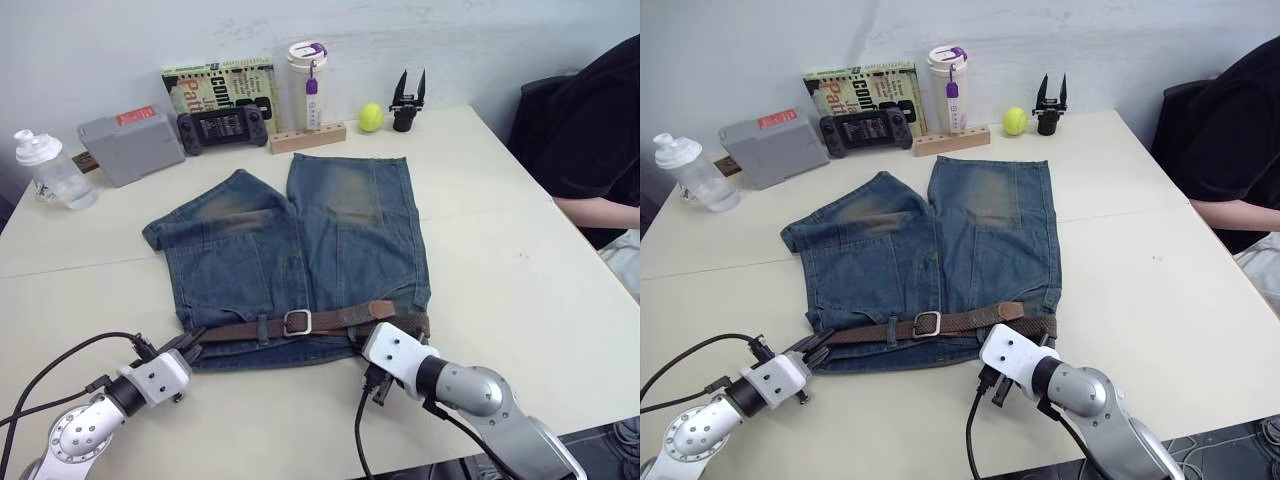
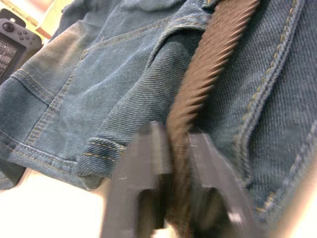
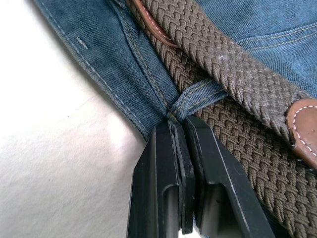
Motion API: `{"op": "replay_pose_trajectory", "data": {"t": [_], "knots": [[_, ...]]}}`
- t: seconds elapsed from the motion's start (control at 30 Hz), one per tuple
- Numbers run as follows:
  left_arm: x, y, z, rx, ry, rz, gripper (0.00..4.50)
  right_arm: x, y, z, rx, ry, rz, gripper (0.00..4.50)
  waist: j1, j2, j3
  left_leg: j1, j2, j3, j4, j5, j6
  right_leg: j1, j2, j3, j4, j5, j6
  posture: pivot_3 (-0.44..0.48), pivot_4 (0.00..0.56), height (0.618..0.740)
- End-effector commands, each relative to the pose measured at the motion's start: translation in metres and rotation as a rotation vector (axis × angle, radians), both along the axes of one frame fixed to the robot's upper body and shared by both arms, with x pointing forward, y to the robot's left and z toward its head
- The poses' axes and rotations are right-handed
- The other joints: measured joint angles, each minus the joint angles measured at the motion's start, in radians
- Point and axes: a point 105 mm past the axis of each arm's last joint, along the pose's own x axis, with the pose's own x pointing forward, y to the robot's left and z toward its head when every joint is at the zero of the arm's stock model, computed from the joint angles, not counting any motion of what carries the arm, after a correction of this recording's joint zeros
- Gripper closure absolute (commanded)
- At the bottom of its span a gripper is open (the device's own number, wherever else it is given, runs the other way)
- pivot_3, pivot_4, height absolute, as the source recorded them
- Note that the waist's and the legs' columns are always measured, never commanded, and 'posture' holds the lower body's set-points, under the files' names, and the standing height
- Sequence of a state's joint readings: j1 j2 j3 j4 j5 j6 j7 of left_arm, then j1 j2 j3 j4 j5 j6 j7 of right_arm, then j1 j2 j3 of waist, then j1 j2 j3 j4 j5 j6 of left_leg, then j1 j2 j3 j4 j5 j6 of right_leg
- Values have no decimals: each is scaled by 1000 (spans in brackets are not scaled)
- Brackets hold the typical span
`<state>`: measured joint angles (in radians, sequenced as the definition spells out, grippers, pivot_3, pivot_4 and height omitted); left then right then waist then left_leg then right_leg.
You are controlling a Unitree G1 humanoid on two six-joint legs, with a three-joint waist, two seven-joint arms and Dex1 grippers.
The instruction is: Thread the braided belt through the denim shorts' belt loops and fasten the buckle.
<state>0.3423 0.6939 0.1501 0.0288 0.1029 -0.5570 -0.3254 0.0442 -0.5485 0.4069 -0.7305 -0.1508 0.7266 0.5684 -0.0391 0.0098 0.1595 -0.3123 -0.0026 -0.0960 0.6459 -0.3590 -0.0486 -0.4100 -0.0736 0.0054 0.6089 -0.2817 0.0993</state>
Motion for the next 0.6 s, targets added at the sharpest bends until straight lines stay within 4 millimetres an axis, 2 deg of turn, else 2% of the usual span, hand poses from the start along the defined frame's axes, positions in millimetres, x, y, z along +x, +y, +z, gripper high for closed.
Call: {"op": "replay_pose_trajectory", "data": {"t": [0.03,0.1,0.6], "knots": [[-14,7,-34,75,154,34,2435,3,-13,-16,-57,50,-68,4500,2,-2,0,0,0,0,0,0,0,0,0,0,0,0,0,0,150,705],[-11,4,-32,87,143,27,1651,3,-12,-16,-58,50,-68,4500,4,-3,0,0,0,0,0,0,0,0,-1,0,0,-2,0,0,150,705],[2,-56,-16,189,53,-218,1651,2,-10,-18,-59,57,-73,4500,14,-6,0,0,-1,-1,2,1,1,4,-5,-1,-8,-4,-3,0,150,705]]}}
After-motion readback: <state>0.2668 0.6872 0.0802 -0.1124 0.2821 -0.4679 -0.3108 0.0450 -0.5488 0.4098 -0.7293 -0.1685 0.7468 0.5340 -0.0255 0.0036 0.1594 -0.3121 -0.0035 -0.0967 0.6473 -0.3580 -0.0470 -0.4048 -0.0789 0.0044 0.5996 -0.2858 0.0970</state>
